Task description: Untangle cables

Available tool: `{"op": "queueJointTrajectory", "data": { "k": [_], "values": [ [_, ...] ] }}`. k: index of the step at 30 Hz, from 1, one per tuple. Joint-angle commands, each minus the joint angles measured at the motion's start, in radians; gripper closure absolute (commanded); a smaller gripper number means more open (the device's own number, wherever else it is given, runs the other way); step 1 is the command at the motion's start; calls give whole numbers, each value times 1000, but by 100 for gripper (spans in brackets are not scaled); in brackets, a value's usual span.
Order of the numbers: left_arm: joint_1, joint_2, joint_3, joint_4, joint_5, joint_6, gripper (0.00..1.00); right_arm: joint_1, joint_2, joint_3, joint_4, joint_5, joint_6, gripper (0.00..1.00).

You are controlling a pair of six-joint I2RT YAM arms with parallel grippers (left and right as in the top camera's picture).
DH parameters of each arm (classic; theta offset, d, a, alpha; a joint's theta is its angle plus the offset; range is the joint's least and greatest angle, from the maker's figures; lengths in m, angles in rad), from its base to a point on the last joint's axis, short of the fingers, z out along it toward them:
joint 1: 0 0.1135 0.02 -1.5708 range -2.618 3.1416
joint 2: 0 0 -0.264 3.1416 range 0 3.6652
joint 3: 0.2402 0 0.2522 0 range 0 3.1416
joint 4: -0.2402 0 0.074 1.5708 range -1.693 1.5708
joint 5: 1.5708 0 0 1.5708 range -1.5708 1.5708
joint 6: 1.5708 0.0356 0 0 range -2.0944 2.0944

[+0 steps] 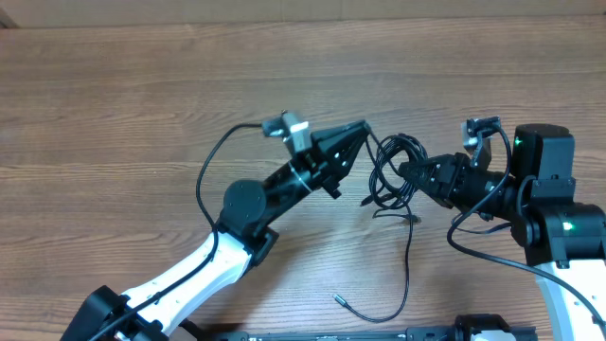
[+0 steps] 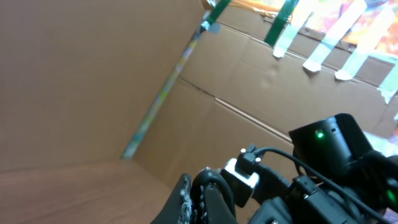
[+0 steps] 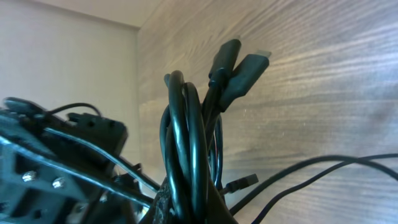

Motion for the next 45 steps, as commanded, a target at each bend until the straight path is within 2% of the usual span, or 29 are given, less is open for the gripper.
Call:
{"op": "queueJointTrajectory", "data": {
  "k": [1, 9, 17, 18, 22, 27, 34, 38, 41, 45],
  "values": [
    [70, -46, 183, -45, -94, -35, 96, -11, 10, -26, -44, 171, -24, 96],
    [71, -46, 418, -370, -85, 66, 96, -11, 10, -26, -48, 185, -24, 96],
    [71, -46, 658, -807, -56, 244, 96, -11, 10, -26, -48, 185, -24, 96],
    [71, -46, 718, -902, -56, 294, 96, -11, 11, -26, -48, 187, -24, 96],
    [71, -46, 806, -1032, -56, 369, 96, -11, 16, -26, -49, 192, -24, 96],
    [71, -47, 876, -1153, -55, 453, 96, -11, 24, -26, -48, 193, -25, 96],
    [71, -67, 907, -1357, -25, 482, 96, -11, 37, -26, -53, 193, -29, 96],
    [71, -77, 907, -1522, -123, 489, 96, -11, 37, -26, -53, 193, -29, 96],
    [71, -83, 907, -1685, -255, 502, 96, -11, 37, -26, -53, 192, -28, 96],
    [71, -82, 907, -1806, -287, 535, 96, -11, 37, -26, -52, 192, -28, 96]
  ]
}}
